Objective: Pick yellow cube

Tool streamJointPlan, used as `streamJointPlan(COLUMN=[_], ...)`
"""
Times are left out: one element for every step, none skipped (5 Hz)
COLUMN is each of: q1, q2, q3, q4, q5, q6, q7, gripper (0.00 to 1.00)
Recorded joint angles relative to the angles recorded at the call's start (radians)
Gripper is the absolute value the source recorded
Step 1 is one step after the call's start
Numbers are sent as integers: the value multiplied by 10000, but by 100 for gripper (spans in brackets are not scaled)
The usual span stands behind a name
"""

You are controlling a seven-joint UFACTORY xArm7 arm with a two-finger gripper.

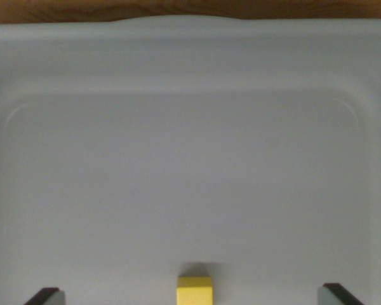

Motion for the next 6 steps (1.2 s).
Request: streamJointPlan(q1=[0,0,0,0,1,1], q2=[0,0,4,4,12,12], q3=[0,0,-2,-2,-7,-7], q4=[0,0,-38,-38,-130,-130], q5=[0,0,4,4,13,13], q6=[0,0,-37,-37,-126,-126], q7=[0,0,-6,-6,-21,-21], gripper=[0,0,0,0,0,0])
